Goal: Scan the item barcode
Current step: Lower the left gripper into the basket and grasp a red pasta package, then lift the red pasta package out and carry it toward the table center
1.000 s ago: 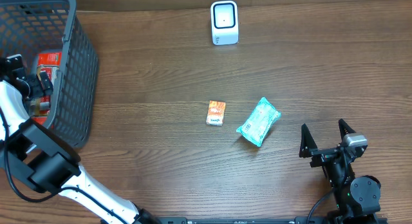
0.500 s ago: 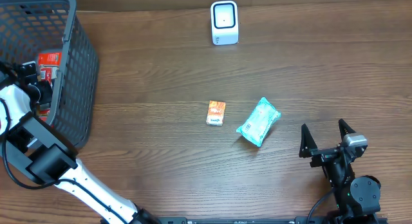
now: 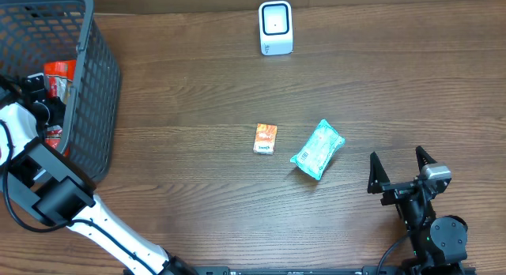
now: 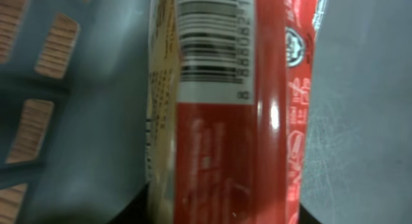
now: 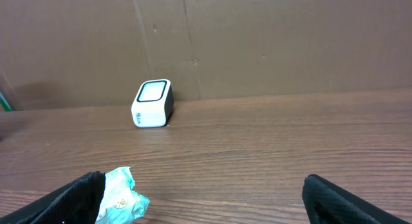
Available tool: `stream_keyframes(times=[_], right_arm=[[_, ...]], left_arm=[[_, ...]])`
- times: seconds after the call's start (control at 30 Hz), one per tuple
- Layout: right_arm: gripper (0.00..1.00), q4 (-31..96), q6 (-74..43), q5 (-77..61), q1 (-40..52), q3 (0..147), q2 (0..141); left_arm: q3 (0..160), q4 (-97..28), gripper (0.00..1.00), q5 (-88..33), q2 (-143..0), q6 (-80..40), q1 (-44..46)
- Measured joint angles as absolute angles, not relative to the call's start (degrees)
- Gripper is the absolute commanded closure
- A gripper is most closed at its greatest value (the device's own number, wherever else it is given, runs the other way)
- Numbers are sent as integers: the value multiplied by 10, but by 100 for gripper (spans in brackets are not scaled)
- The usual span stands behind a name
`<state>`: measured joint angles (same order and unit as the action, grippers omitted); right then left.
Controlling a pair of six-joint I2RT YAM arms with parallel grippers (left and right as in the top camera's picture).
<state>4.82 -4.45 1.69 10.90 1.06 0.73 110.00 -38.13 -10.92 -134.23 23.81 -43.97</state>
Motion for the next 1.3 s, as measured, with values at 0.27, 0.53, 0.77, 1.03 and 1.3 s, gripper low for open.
stream_keyframes(times=[0.27, 0.53, 0.77, 1.03, 1.3], right_arm=[[0, 48, -44, 17, 109, 11, 7], [0, 48, -44, 17, 109, 11, 7], [0, 48, -44, 17, 109, 11, 7], [0, 48, -44, 17, 109, 11, 7], [0, 48, -44, 17, 109, 11, 7]], left_arm=[[1090, -392, 96, -96, -1311, 206, -434], [1072, -370, 96, -90, -1183, 166, -401], [1072, -337, 96, -68, -994, 131, -370], [1077, -423, 96, -46, -851, 3, -341], [1075, -661, 96, -40, -820, -107, -210]])
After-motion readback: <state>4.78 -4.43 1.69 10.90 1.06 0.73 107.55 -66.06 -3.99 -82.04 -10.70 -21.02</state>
